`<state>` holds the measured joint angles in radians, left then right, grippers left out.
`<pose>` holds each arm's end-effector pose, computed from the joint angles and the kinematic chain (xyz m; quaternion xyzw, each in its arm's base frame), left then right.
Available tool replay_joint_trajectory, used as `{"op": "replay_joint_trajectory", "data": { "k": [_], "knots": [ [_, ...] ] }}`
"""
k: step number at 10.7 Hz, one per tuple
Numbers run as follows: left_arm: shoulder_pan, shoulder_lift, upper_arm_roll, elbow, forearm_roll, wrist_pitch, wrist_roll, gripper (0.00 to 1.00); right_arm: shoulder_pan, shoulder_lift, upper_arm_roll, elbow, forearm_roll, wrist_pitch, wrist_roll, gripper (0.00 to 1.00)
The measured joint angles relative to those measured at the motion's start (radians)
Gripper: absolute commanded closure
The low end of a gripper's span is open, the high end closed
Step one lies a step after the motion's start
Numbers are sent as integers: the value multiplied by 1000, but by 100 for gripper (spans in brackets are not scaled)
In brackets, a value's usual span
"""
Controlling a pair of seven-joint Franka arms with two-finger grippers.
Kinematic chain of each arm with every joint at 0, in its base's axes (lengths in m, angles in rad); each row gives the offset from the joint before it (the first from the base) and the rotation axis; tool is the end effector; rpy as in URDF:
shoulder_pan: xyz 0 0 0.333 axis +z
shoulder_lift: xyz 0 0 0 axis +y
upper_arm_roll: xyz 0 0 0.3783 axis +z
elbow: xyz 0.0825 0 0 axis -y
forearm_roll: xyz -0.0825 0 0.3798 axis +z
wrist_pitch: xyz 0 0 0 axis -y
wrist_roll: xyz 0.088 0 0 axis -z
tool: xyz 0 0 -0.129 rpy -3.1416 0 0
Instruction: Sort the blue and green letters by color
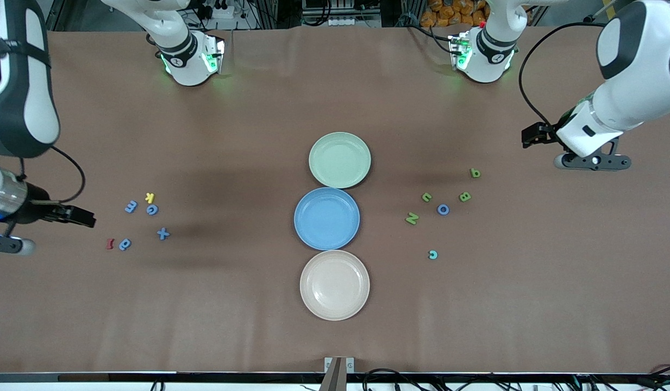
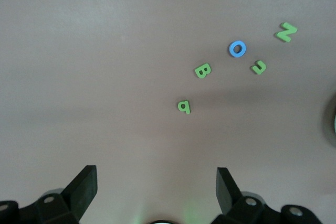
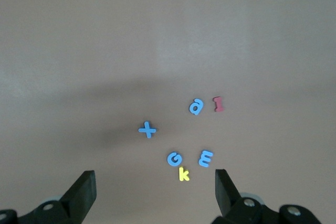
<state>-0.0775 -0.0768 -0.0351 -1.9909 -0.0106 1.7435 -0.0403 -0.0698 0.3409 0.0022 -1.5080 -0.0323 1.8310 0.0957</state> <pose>0.5001 -0.0582 0.5243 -0.9958 0.0345 0.0853 0.0027 0.6760 -0.0493 0.5065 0.9968 -0.0773 -0.0087 0.0153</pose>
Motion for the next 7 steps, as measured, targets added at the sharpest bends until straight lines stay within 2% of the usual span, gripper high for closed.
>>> {"op": "replay_joint_trajectory", "data": {
  "k": [3,6,7],
  "knots": [
    [1,-8,-2,-127,0,128,0,0,5,67,1,-52,90,113,61,0],
    [0,-35,-3,-264,0,259,0,0,12,113,2,-193,108,339,127,0],
    [0,-44,-5,-287,0,270,0,0,20,130,2,-219,109,374,186,0]
  ]
}}
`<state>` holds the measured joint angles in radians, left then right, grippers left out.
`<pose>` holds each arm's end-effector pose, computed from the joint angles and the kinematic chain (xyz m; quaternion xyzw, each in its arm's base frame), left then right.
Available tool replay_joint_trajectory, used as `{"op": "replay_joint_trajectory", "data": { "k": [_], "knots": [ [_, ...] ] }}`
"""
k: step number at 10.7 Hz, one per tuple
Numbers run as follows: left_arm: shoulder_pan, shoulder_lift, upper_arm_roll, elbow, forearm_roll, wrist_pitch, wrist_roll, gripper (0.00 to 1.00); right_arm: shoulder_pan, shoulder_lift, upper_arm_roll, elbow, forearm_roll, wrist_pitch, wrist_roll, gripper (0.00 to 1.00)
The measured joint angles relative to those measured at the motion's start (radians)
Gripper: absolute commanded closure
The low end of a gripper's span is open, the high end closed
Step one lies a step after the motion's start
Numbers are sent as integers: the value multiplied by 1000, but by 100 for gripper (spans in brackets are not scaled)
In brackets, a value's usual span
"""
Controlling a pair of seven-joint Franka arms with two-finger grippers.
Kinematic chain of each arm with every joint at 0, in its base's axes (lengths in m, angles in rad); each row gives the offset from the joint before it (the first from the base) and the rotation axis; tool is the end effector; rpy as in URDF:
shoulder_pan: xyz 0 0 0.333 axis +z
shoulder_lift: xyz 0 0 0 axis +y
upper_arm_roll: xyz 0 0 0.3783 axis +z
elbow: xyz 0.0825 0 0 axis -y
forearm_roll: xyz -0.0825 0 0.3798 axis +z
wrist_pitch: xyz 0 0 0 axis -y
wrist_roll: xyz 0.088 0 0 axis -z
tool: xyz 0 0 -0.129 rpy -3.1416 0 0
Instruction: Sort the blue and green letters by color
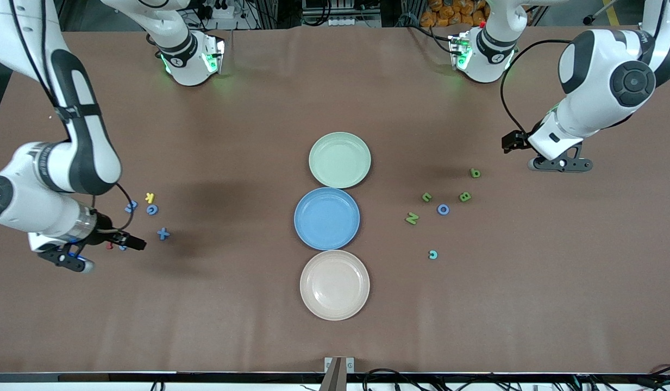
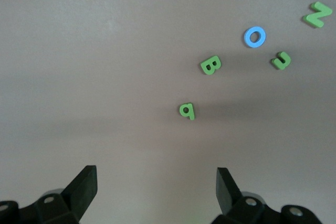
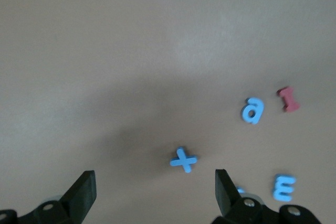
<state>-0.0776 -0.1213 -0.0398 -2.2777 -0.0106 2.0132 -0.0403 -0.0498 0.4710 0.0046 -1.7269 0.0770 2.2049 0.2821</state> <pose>0.4636 -0.0559 0.4371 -0.9968 0.0355 0.0715 0.0034 0.6896 -0.0276 0.3484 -0.9821 0.1854 0.0003 0.0323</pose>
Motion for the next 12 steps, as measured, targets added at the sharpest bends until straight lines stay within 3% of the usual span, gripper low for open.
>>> {"op": "replay_joint_trajectory", "data": {
  "k": [5,12],
  "knots": [
    [-6,15,-57,-101,0,141,-44,0,48,77,-2,-15,0,33,305,0],
    [-4,99,-69,-166,0,258,-65,0,37,104,-13,-166,0,265,399,0]
  ]
}}
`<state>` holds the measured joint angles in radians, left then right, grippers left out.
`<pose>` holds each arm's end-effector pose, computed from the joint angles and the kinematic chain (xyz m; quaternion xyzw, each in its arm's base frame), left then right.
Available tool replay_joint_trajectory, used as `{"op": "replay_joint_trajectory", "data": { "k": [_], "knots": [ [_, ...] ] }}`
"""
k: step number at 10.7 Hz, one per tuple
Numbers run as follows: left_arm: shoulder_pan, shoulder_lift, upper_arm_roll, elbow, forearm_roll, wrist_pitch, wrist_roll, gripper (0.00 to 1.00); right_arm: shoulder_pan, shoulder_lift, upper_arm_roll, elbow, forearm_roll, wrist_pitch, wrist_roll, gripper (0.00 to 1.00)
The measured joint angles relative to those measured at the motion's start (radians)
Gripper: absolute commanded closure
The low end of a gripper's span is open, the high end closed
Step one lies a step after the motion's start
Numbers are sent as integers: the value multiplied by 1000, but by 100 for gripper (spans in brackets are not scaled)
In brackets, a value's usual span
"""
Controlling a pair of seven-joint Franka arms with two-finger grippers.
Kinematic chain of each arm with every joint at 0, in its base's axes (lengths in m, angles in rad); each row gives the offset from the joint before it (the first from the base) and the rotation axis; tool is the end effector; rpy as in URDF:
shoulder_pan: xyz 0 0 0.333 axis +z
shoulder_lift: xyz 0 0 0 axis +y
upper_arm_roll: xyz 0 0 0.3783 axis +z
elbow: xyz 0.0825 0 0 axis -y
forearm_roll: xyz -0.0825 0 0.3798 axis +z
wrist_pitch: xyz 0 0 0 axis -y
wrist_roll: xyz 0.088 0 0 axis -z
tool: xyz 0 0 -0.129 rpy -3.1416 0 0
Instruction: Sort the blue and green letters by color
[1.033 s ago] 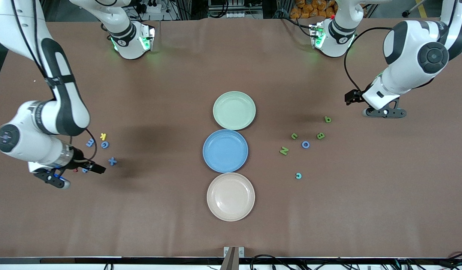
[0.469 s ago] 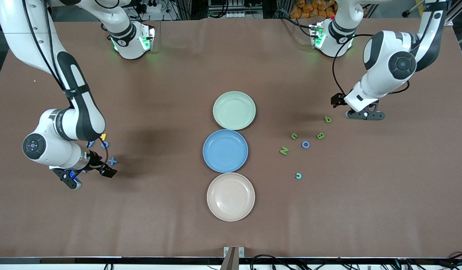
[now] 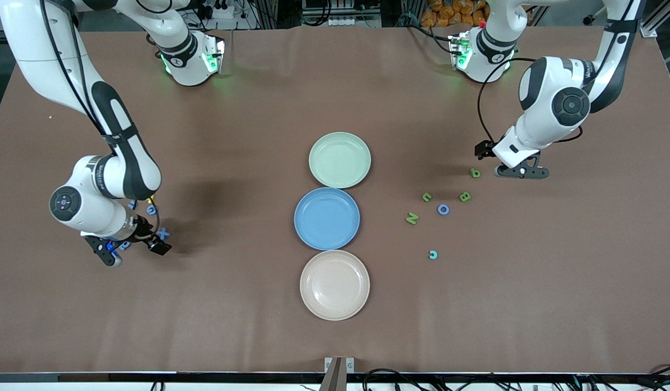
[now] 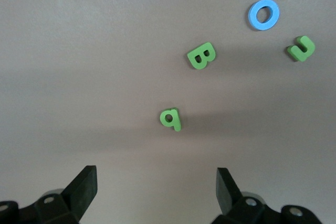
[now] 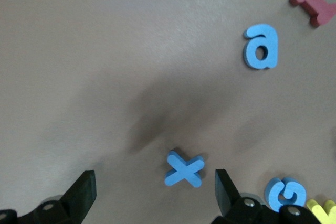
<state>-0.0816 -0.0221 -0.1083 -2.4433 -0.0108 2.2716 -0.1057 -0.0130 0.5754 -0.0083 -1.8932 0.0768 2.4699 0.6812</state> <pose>0.4462 -0.0862 0.3413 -0.9965 0.0381 0.0744 0.0084 0.6644 -0.0129 0.2311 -0.9282 0.3714 0.0063 0.0207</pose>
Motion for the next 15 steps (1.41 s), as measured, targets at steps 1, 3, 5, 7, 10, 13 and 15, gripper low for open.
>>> {"op": "replay_joint_trajectory", "data": {
  "k": [1,3,5,7,10,13,15],
  "knots": [
    [-1,1,-3,-24,0,36,-21,0,0,1,0,-31,0,38,2,0],
    [-2,2,-14,-100,0,147,-42,0,-1,1,0,-71,0,74,5,73],
    [-2,6,-17,-147,0,204,-45,0,-4,1,-1,-78,0,76,5,100],
    [-2,19,-17,-153,0,235,-46,0,-6,0,-2,-79,0,76,2,100],
    [-2,56,-18,-155,0,289,-53,0,-6,-3,-2,-76,0,78,-3,100],
    [-2,103,-20,-165,0,350,-70,0,7,-16,17,-30,-4,83,-148,100],
    [-2,131,-21,-172,0,385,-71,0,62,-28,30,2,-5,83,-274,100]
  ]
}}
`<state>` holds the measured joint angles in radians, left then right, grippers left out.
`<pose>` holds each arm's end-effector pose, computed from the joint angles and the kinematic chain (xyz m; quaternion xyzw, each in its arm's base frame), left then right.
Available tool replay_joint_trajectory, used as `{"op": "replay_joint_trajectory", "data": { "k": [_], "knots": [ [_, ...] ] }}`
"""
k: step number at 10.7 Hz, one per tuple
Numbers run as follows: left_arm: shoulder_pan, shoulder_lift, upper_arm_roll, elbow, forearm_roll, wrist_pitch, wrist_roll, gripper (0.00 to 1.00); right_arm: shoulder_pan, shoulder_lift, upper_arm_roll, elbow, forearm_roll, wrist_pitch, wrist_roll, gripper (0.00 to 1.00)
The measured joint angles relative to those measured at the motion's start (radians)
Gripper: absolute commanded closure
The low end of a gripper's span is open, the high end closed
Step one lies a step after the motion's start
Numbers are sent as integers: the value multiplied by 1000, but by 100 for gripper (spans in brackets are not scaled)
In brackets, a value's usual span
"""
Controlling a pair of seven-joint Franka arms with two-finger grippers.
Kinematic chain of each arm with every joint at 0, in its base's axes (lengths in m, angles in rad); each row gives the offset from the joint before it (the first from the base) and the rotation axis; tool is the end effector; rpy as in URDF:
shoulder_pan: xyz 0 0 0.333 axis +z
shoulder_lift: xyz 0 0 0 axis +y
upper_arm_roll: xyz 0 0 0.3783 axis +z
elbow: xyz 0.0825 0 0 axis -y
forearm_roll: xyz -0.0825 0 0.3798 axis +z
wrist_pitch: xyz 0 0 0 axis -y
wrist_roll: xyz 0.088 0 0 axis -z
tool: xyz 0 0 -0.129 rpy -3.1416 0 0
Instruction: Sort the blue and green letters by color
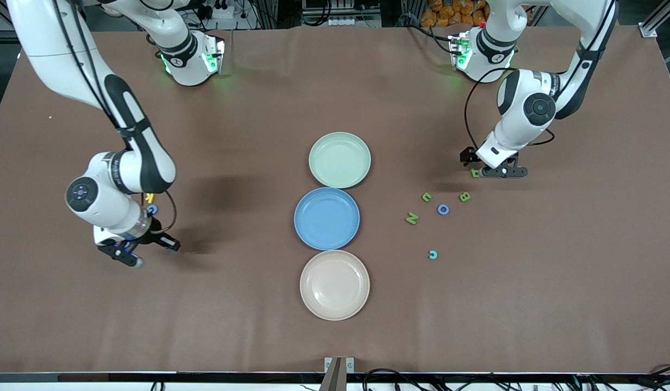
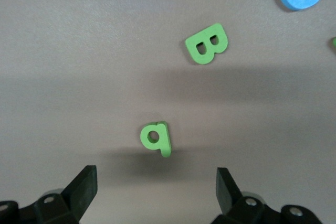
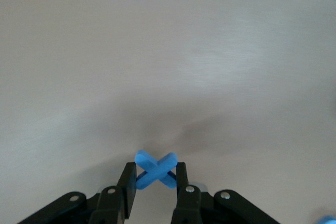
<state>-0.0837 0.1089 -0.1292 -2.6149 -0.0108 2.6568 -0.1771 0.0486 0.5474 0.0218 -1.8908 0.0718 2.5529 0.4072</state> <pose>0.4220 -0.0919 0.2522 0.9993 -0.0129 -0.0343 0.0028 0.6765 0.0463 0.2588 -0.9783 0.1973 -0.0492 0.0399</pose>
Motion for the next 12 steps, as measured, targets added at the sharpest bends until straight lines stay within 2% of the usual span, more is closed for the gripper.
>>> {"op": "replay_joint_trajectory", "data": {
  "k": [2,5,8,9,10,11,12],
  "knots": [
    [0,27,0,-6,0,29,-1,0,80,-1,20,43,0,0,-26,100],
    [0,62,-1,-22,0,95,-2,0,181,3,100,112,0,0,-27,100],
    [0,90,-1,-32,0,128,-2,0,290,12,121,166,0,0,-26,100],
    [1,93,-1,-32,0,129,-2,0,328,23,124,182,2,-1,-25,93],
    [1,95,-1,-32,0,129,-2,0,361,39,132,197,2,-1,-16,58],
    [1,97,-1,-32,0,129,-2,0,389,59,144,207,2,-1,8,40],
    [0,99,-1,-31,0,130,-2,0,413,77,154,213,2,0,70,0]
  ]
}}
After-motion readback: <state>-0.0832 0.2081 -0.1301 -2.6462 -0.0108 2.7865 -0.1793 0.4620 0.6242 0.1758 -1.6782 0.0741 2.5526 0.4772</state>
